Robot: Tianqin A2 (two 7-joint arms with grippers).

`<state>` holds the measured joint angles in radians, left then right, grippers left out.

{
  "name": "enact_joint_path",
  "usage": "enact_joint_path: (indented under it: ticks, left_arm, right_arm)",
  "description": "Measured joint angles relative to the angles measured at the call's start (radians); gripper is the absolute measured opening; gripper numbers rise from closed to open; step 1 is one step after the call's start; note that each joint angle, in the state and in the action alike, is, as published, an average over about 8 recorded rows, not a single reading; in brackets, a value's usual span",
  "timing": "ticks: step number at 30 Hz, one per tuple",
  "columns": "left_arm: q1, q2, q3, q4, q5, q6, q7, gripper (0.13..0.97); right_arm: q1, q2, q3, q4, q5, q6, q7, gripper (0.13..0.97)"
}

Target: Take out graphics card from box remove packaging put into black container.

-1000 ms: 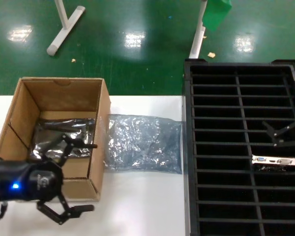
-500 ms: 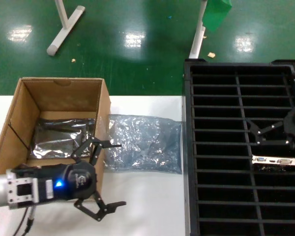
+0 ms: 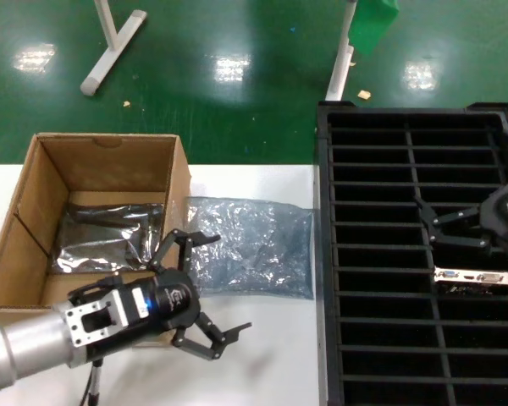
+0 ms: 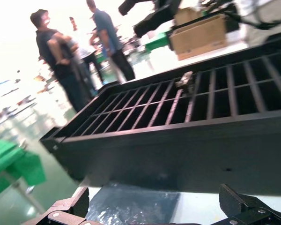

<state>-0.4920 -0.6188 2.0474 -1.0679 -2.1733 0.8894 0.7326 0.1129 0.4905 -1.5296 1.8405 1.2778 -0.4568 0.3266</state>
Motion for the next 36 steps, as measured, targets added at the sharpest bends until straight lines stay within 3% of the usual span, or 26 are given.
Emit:
enact_joint_path:
  ticks: [36]
  left_arm:
    - [0.418, 0.271, -0.38, -0.452, 0.317, -0.756, -0.623, 0.966]
  right_arm:
    - [-0.096, -0.162, -0.06, -0.204, 0.444, 0.388, -0.277, 0.966]
